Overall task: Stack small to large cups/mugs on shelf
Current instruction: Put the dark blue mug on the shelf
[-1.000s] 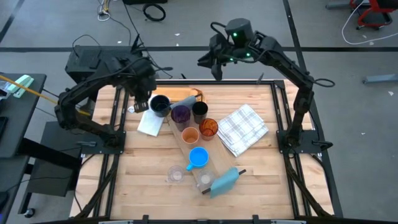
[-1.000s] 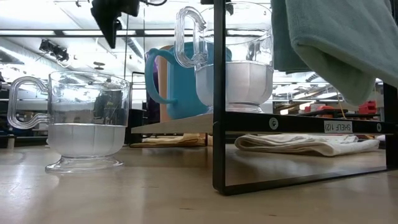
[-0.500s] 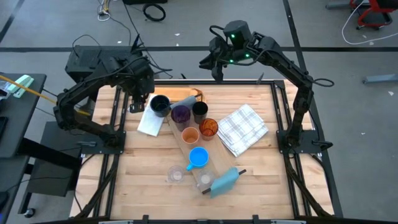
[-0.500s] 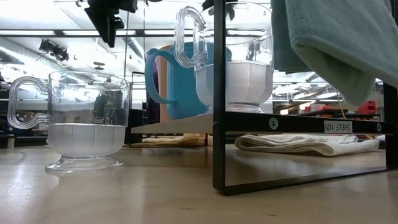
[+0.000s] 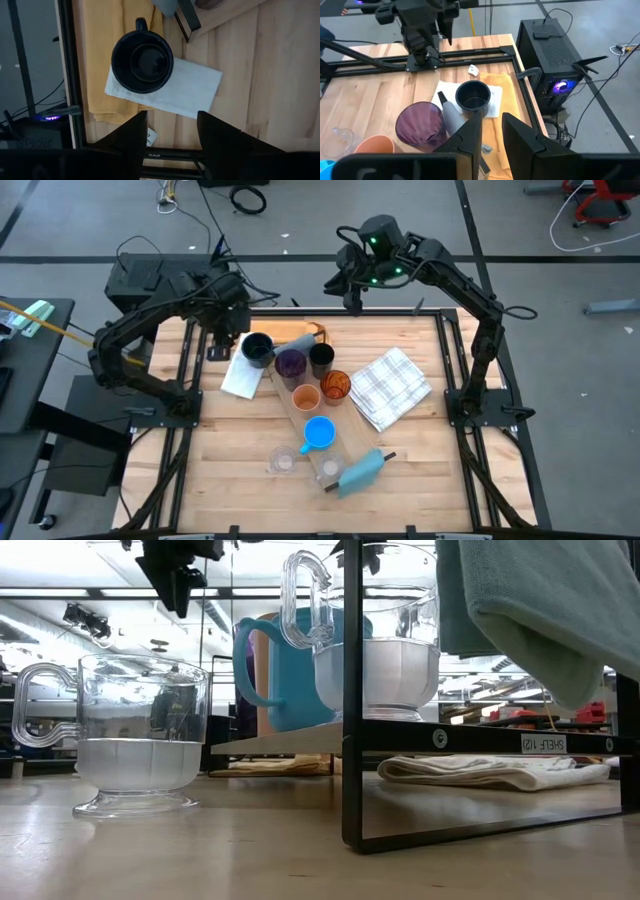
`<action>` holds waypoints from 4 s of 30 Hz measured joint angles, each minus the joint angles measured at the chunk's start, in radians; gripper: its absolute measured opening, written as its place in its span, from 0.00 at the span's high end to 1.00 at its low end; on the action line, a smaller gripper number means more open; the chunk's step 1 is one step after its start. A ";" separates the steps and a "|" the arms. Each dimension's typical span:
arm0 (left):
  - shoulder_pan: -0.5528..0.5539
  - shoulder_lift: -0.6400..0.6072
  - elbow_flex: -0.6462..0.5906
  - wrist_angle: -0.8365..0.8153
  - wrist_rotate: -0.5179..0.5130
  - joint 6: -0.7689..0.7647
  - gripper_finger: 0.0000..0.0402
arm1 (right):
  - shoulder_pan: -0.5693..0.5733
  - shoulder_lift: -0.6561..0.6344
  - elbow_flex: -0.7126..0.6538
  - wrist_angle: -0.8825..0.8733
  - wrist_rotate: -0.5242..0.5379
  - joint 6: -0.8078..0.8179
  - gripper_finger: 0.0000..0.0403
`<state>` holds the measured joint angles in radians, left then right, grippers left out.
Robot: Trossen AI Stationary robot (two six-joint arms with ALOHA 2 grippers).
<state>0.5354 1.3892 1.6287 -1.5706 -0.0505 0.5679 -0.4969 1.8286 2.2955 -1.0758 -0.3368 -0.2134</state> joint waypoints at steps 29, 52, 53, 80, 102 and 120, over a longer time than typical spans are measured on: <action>0.255 0.328 -0.001 0.154 0.092 -0.428 0.55 | 0.002 0.000 0.001 -0.009 -0.005 0.034 0.80; 0.221 0.226 -0.334 0.434 -0.023 -0.574 0.57 | 0.002 -0.001 0.001 -0.007 -0.005 0.034 0.80; 0.220 0.220 -0.341 0.444 -0.021 -0.578 0.57 | 0.002 -0.001 0.001 -0.008 -0.005 0.034 0.80; 0.225 0.214 -0.519 0.603 -0.020 -0.580 0.61 | 0.022 -0.001 0.001 0.012 -0.006 0.083 0.80; 0.225 0.193 -0.480 0.614 0.004 -0.517 0.94 | 0.023 -0.001 0.001 0.016 -0.005 0.082 0.80; 0.368 0.186 0.131 0.299 -0.018 -0.431 0.94 | 0.023 -0.001 0.001 0.012 -0.006 0.026 0.80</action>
<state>0.9033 1.5753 1.7597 -1.2715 -0.0686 0.1372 -0.4744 1.8278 2.2963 -1.0637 -0.3425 -0.1874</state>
